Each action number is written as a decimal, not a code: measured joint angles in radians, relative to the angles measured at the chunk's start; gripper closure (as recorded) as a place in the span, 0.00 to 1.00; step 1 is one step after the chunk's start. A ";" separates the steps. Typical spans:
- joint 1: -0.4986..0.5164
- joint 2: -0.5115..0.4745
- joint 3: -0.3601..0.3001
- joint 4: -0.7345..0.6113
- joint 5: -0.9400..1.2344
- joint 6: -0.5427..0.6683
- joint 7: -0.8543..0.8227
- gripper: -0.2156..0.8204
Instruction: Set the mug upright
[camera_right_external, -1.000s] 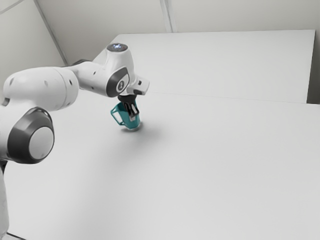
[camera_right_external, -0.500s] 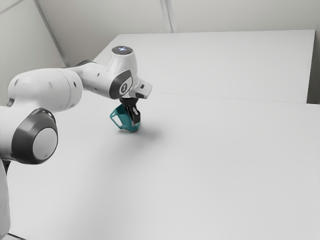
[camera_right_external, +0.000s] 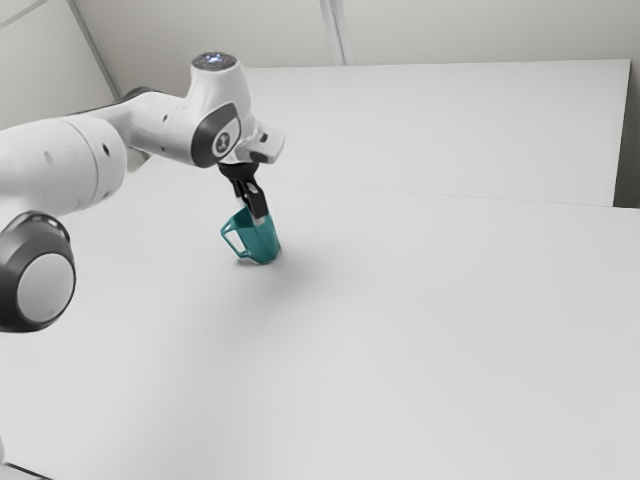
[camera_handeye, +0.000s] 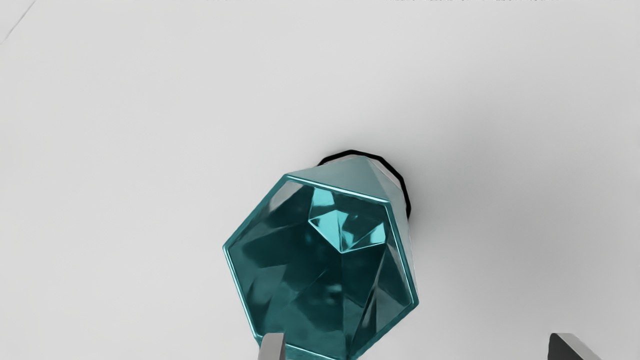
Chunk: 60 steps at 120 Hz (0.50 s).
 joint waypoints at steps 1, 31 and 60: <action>0.000 -0.007 0.001 -0.003 0.000 -0.002 -0.001 0.23; -0.005 -0.189 0.012 -0.036 0.007 -0.102 -0.063 0.22; 0.010 -0.315 0.037 -0.004 0.017 -0.238 -0.135 0.21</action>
